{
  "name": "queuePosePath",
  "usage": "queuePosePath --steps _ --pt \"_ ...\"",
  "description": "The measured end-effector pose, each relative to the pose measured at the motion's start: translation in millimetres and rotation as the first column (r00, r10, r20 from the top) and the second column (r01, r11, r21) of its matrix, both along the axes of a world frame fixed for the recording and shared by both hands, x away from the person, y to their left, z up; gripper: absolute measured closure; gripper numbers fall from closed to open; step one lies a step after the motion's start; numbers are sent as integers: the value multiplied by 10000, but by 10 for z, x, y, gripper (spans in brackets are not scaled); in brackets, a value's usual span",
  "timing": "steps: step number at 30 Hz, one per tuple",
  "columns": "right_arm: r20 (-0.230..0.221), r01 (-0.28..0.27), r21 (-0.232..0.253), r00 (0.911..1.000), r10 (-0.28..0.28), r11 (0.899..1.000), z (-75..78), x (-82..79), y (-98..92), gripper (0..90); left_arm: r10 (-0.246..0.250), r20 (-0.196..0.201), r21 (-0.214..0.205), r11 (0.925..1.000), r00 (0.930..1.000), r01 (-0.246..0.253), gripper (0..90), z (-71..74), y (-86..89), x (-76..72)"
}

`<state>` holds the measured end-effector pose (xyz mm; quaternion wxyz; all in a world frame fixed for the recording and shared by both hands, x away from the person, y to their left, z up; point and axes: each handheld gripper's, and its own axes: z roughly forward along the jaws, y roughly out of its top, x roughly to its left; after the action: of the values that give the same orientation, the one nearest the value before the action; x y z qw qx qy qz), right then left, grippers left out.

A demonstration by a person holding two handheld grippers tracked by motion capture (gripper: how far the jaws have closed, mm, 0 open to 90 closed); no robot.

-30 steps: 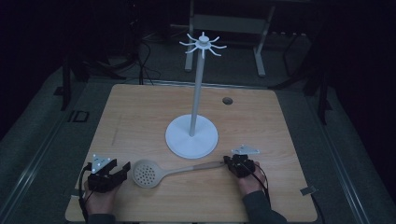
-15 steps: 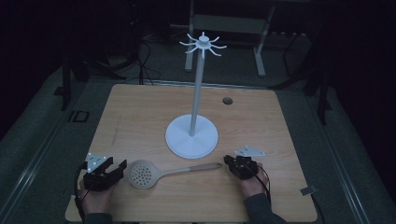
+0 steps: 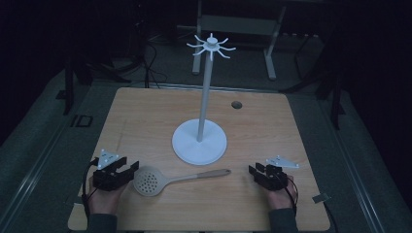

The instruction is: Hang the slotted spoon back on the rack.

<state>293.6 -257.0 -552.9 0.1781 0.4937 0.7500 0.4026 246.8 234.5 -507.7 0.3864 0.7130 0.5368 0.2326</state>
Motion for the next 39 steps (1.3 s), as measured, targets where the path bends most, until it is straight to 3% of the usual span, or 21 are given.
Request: queuePosePath --steps 4,9,12,19,24,33,39 --pt "15 -6 -6 10000 6 10000 30 -11 -31 608 -505 50 307 9983 9987 503 501 68 -95 40" --pt "12 74 168 10000 -75 9998 67 -50 -136 602 -1542 -16 623 9861 9880 1540 525 188 -249 130" --pt "31 109 177 9999 -110 9998 84 -66 -179 602 -1996 -105 730 9771 9798 1998 532 225 -318 173" --pt "154 -54 52 9999 53 10000 126 -126 -244 600 -2948 -439 1137 9478 9546 2979 553 294 -492 279" --pt "254 74 260 9996 -81 9996 154 -165 -310 598 -3728 -632 1246 9174 9257 3780 564 345 -615 351" --pt "317 207 434 9993 -220 9988 156 -203 -431 597 -5004 -795 1820 8430 8621 5061 564 424 -890 452" --pt "280 274 486 9992 -287 9984 151 -203 -452 580 -5462 -959 1747 8138 8321 5543 582 429 -1015 540"
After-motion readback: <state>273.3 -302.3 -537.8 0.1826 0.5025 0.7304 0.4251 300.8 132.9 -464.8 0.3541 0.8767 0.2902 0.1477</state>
